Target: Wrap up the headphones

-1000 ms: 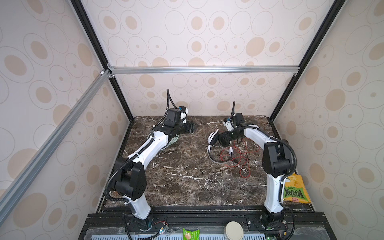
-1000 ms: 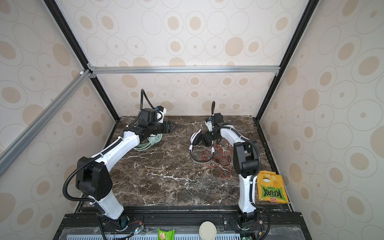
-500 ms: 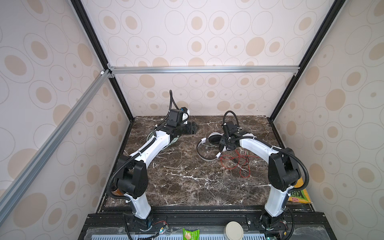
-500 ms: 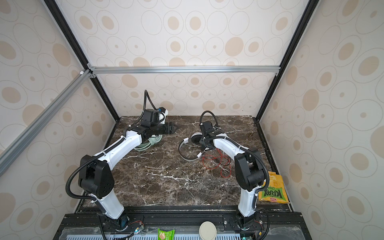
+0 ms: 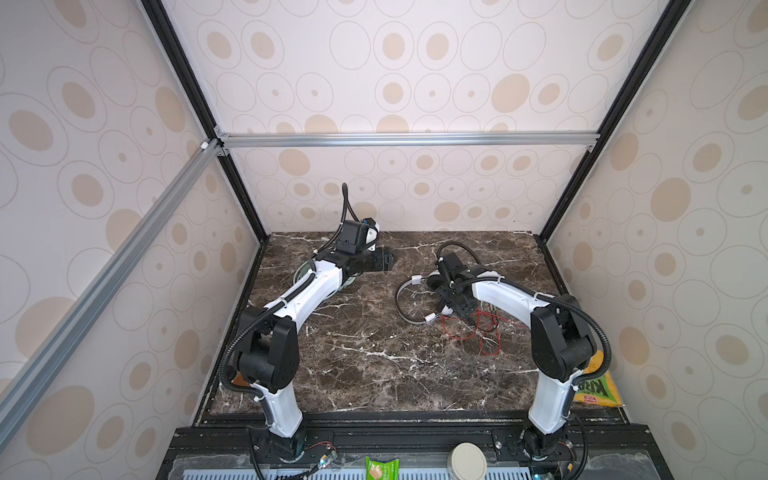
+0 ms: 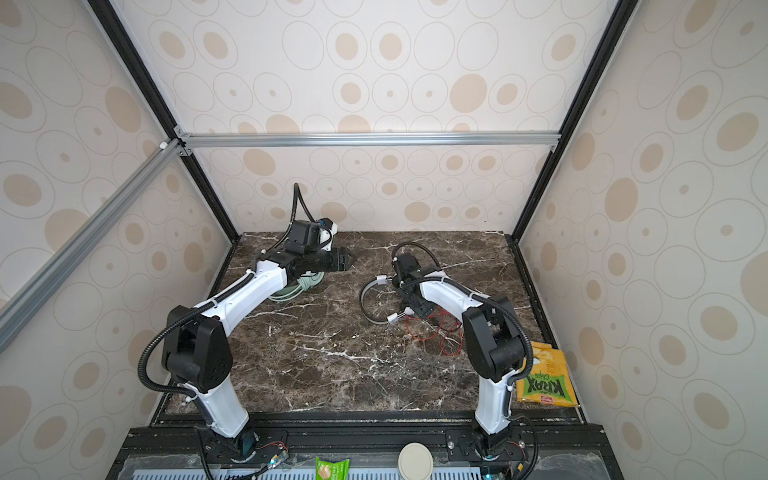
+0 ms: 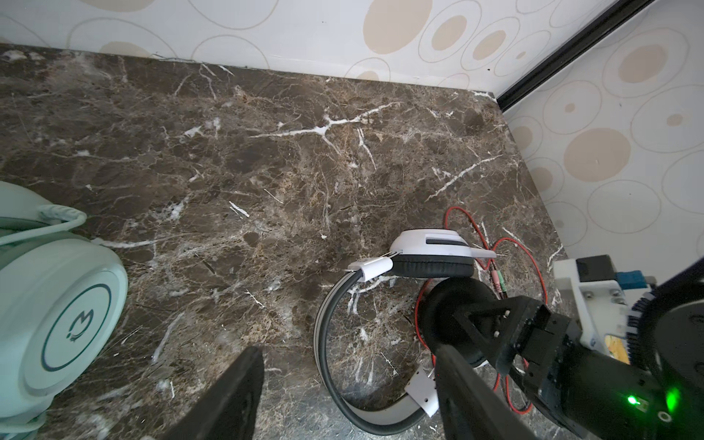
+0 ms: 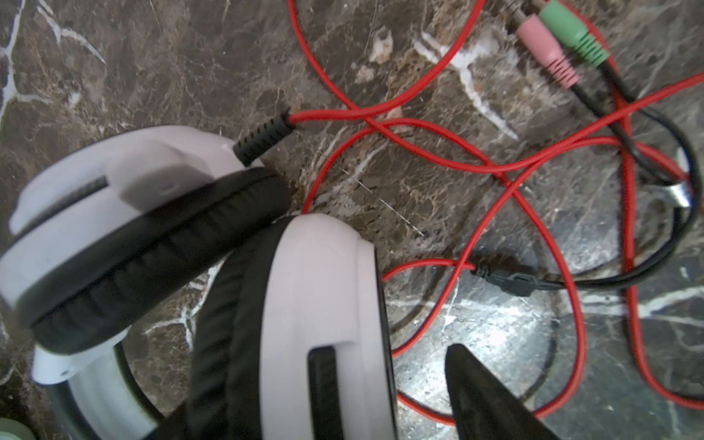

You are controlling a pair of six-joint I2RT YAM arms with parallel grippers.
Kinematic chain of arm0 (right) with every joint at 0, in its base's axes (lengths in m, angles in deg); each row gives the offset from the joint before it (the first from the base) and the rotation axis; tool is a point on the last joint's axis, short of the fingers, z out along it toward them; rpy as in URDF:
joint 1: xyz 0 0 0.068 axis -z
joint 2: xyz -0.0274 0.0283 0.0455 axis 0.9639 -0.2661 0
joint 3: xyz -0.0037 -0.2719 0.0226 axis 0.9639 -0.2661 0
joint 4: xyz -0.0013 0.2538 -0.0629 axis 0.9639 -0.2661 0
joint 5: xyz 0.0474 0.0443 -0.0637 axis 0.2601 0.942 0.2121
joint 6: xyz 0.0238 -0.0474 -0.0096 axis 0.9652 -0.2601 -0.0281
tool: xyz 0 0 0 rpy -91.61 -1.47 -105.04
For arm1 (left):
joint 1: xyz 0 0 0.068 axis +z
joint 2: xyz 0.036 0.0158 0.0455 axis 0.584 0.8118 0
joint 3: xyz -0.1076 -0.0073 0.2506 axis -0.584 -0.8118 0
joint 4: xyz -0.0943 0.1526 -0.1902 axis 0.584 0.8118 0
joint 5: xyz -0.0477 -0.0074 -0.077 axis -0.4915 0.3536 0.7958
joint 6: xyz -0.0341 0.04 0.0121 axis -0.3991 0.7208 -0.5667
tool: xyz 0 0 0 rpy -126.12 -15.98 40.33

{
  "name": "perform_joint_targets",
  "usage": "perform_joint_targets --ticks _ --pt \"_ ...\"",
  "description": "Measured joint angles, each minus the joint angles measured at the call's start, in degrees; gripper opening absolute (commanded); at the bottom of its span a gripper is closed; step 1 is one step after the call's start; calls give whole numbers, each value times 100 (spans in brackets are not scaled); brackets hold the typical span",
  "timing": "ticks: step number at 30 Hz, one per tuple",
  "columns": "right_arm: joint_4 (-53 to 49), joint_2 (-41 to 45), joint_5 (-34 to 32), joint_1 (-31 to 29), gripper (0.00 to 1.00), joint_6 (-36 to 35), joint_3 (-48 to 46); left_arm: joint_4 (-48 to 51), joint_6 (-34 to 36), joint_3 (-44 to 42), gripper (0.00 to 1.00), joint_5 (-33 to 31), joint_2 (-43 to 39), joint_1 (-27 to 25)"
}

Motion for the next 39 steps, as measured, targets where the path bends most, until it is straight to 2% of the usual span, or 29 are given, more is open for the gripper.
perform_joint_targets --ticks 5,12,16,21,29,33,39 --pt "280 704 -70 2 85 -852 -597 225 70 264 71 -378 321 -214" --pt "1204 2632 223 181 81 -2553 -1799 625 -26 365 70 -1045 595 -1150" --pt "1513 3187 481 313 80 -3281 -2100 699 -245 219 70 -1325 586 -1558" --pt "1576 2994 968 417 80 -3705 -2094 1008 -745 -13 69 -1757 586 -1705" --pt "1639 1812 1751 651 79 -3995 -1753 1305 -1679 -278 71 -2098 476 -1812" --pt "1888 1834 1858 675 79 -4083 -1958 1628 -2096 -208 71 -2072 577 -1858" --pt "2310 2120 1834 754 78 -4162 -2616 2155 -2422 627 72 -1971 1453 -1858"
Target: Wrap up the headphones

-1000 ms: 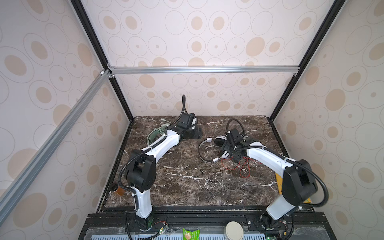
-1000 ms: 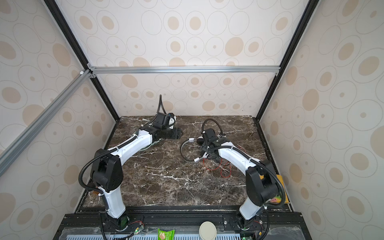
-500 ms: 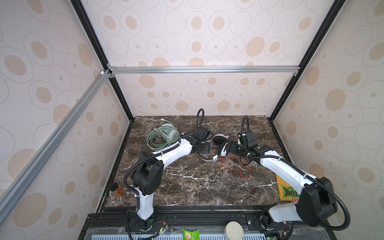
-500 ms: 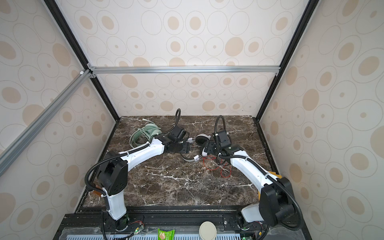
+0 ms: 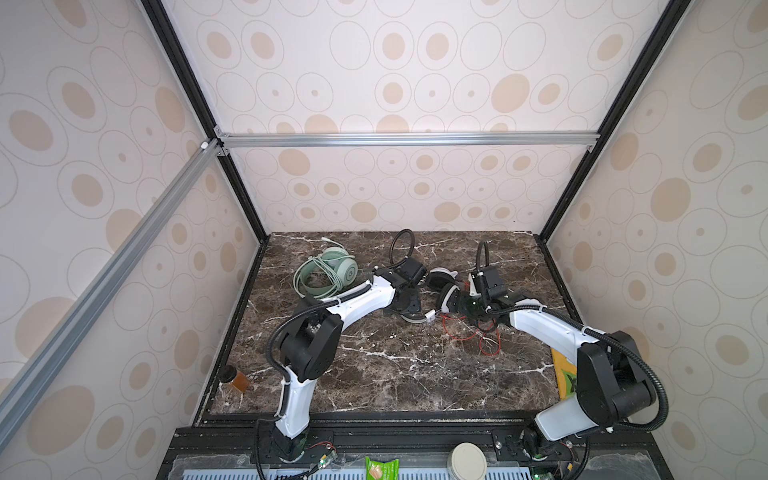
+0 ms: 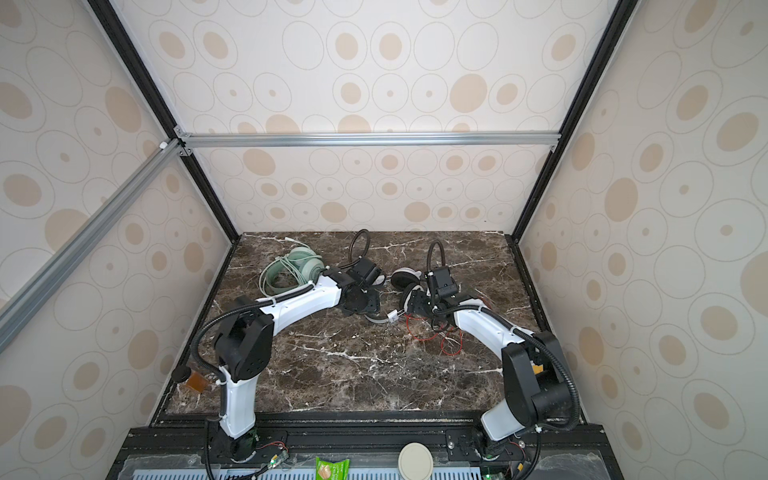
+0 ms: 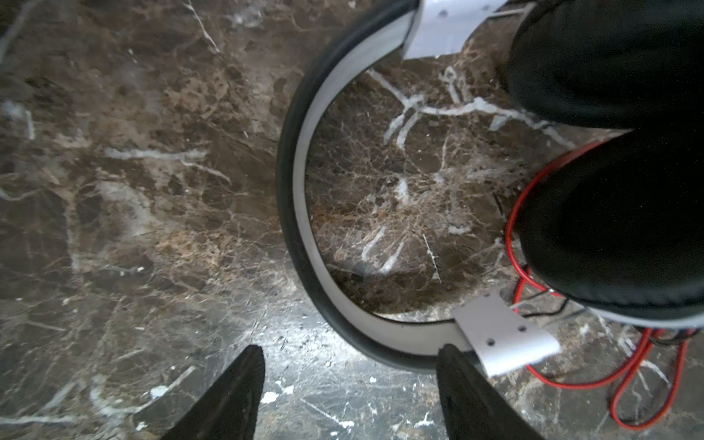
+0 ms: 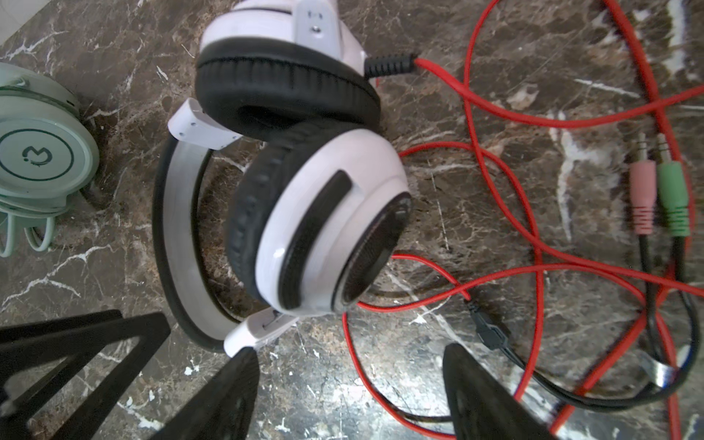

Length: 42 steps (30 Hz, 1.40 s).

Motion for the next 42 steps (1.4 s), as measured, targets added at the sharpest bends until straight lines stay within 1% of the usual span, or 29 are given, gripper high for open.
perform_joint_targets --ticks 4,7,12,16,20,25,28,31,32,33,34,35,42 --pt "400 420 -138 20 78 -26 -632 479 -129 739 73 72 667 0" --pt "522 616 -238 35 78 -44 -863 752 -249 1161 73 103 1027 17" --pt "708 870 -387 50 77 -90 -903 1097 -483 1545 71 197 1399 109" --pt "911 1266 -750 52 77 -116 -1200 1298 -664 1606 65 188 1550 155" --pt "964 1526 -935 57 77 -116 -1368 1606 -772 1805 60 107 1665 164" --pt "992 1759 -1084 55 77 -138 -1375 1810 -778 1825 39 66 1696 164" --pt "1021 1958 -1182 57 76 -170 -1423 1805 -752 1858 35 87 1727 164" --pt "1078 2138 -1246 55 76 -203 -1530 1694 -748 1818 28 107 1725 168" --pt "1091 2175 -1270 57 76 -212 -1565 1628 -745 1768 24 120 1700 177" --pt "1102 2199 -1290 57 76 -221 -1596 1563 -739 1698 17 140 1665 186" --pt "1113 2208 -1300 57 76 -223 -1615 1495 -737 1635 5 164 1626 199" --pt "1123 2210 -1311 55 76 -229 -1631 1408 -758 1561 0 190 1585 221" --pt "1189 2210 -1362 57 76 -284 -1711 728 -501 872 0 461 1180 391"
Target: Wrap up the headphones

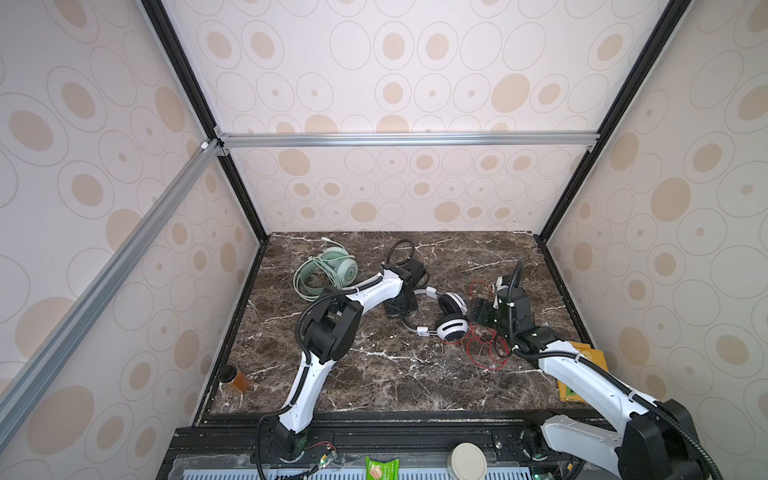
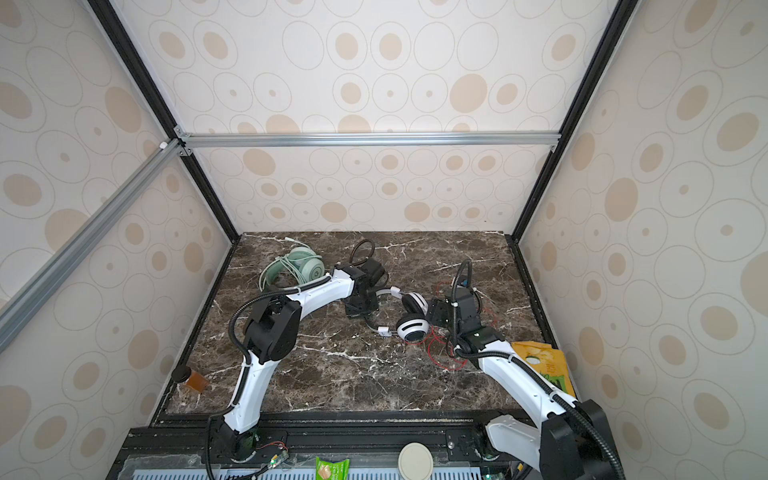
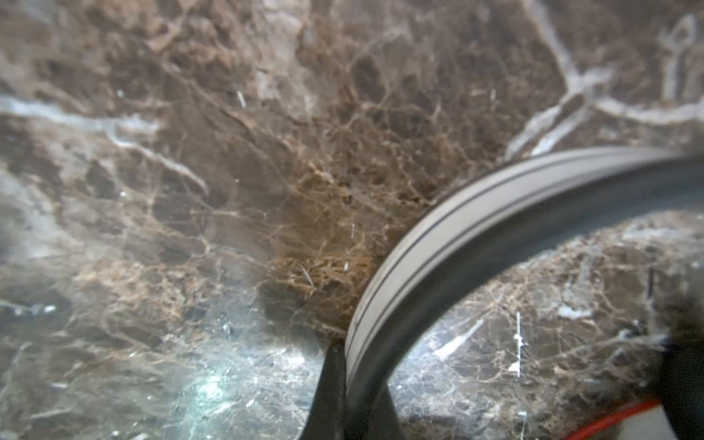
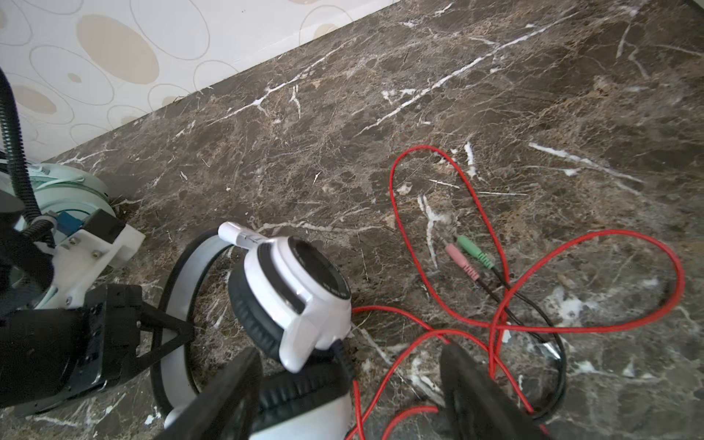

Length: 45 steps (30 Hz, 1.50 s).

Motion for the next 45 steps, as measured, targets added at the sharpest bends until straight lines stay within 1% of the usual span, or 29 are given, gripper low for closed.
perform_joint_targets --ticks 4,9,15,18,21,24,26,31,35,39,45 --pt "63 2 -9 -2 76 -37 -66 -407 129 -437 0 63 -264 120" --pt "190 42 50 0 75 -177 -101 -627 433 -861 0 -13 -562 457" --pt "396 -181 815 -2 74 -481 -118 -605 706 -1088 0 -260 -962 835" --pt "404 -442 1051 0 75 -551 -105 -533 704 -1320 0 -330 -1235 975" --pt "404 -551 1207 -2 75 -612 -105 -393 695 -1366 0 -271 -1342 1073" --pt "409 -575 1303 -2 74 -673 -103 -221 697 -1276 0 -227 -1349 1086" --pt "411 -595 1309 0 74 -715 -103 -42 728 -1051 0 -295 -1335 1084" --pt "420 -632 1119 0 75 -831 -103 295 909 -142 0 -726 -1329 1078" --pt "400 -632 898 0 75 -898 -103 553 1093 490 0 -627 -1342 1154" --pt "280 -632 752 0 75 -984 -68 601 1211 466 0 -404 -1563 1226" --pt "7 -562 605 0 75 -1154 22 769 1314 269 0 -275 -2218 1287"
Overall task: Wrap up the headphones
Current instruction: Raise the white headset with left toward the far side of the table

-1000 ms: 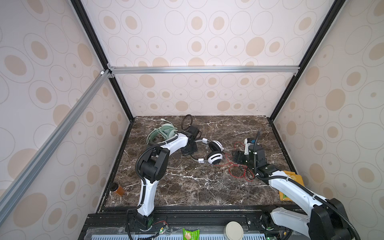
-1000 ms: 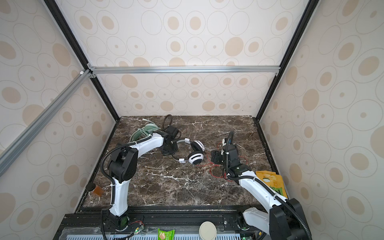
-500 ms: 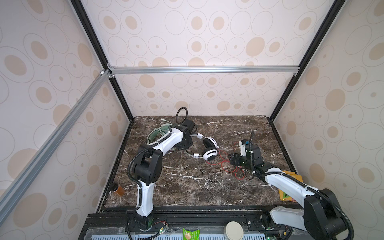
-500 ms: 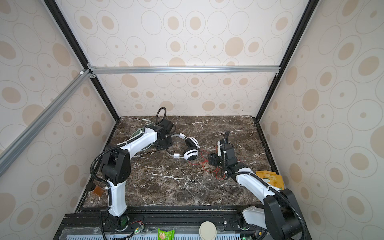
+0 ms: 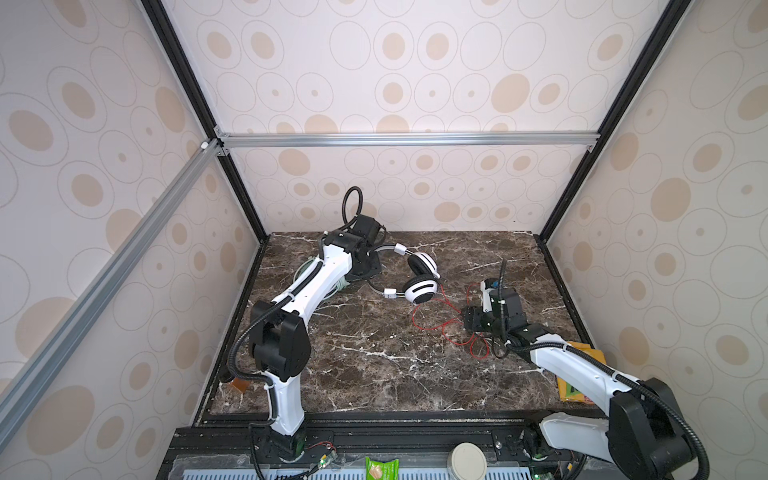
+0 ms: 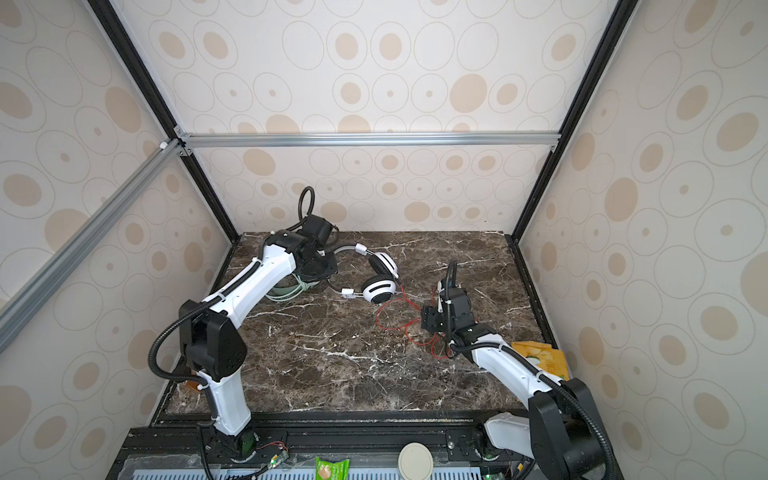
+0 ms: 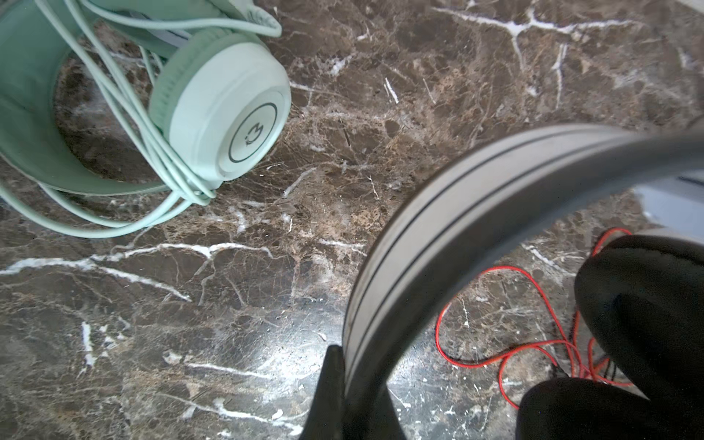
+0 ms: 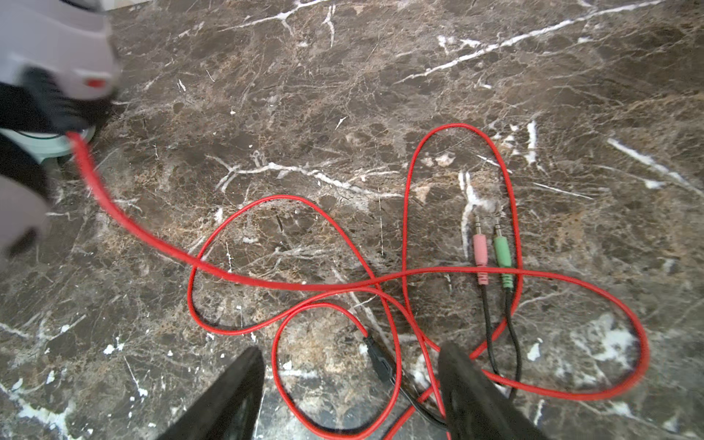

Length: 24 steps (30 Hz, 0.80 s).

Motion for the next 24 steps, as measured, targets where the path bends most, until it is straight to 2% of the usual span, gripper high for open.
perform_joint_targets --ticks 10,24 --pt "-361 234 -96 328 76 131 0 -533 22 -577 0 616 -1386 597" --pt "-348 -625 525 337 75 343 96 -1150 -28 -1268 0 892 -2076 997"
